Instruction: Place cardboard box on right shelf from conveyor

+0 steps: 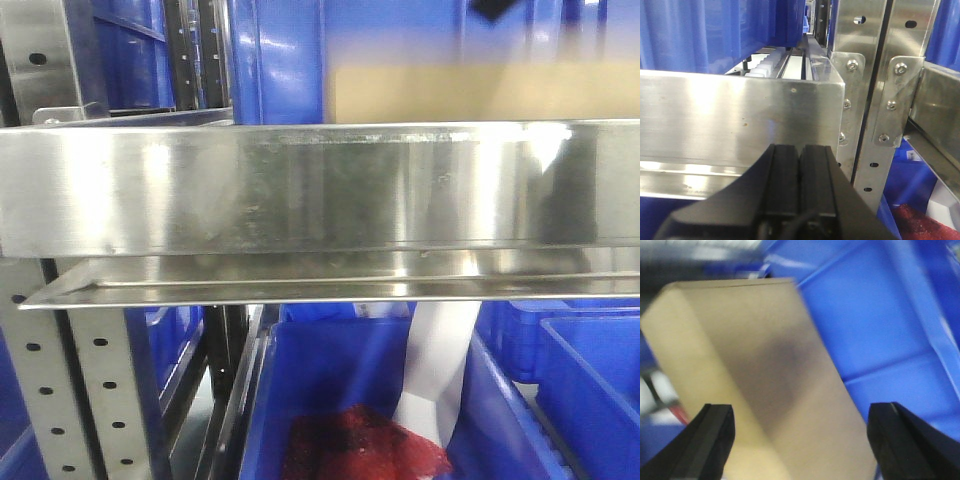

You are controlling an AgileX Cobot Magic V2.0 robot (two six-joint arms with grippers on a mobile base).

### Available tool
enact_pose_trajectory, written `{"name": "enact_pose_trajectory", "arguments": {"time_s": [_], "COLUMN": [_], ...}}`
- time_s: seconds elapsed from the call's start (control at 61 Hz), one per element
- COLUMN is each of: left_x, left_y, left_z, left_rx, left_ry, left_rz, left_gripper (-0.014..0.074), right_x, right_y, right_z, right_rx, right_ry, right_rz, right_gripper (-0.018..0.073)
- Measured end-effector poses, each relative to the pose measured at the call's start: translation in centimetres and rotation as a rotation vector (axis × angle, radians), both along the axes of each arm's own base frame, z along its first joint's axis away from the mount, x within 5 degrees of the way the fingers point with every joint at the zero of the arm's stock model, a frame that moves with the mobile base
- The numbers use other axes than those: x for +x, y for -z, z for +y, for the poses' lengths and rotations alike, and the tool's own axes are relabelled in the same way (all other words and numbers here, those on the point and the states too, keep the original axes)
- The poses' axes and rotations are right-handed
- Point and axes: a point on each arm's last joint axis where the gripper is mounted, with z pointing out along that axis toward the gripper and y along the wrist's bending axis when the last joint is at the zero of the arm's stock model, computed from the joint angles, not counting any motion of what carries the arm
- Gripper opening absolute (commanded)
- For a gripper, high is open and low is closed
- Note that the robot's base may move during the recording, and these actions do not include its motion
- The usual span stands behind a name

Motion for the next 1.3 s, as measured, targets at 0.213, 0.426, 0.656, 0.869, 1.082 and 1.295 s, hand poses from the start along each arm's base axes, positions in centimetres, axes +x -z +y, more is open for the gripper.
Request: {"name": "enact_pose_trajectory", "arguments": {"time_s": [0.213, 0.426, 0.656, 0.869, 1.082, 1.295], "left_x": [0.0, 0.0, 0.0, 0.0, 0.0, 0.0], "left_y": [0.0, 0.0, 0.0, 0.0, 0.0, 0.0], "left_z": [0.0, 0.0, 0.0, 0.0, 0.0, 0.0], "left_rx": [0.000, 0.000, 0.000, 0.000, 0.000, 0.000], "left_ry": [0.000, 0.000, 0.000, 0.000, 0.000, 0.000], "left_rz": [0.000, 0.000, 0.000, 0.000, 0.000, 0.000], "left_gripper": [-0.0116, -0.0116, -0.0116, -0.0116, -0.0116, -0.0116], "right_x": [-4.2, -9.7, -14.9, -18.4, -19.2, -19.1], "right_y": [-0.2, 1.3, 3.0, 3.8, 3.6, 3.6], "right_z": [-1.8, -4.4, -6.8, -8.3, -8.6, -8.6], "right_rx": [0.401, 0.707, 0.814, 0.870, 0.887, 0.885], "right_ry": [0.212, 0.341, 0.348, 0.306, 0.292, 0.293], "right_rz": [0.054, 0.053, -0.024, -0.123, -0.155, -0.155], "right_gripper": [0.0436, 0.0167, 0.0068, 0.0068, 0.0068, 0.0068]}}
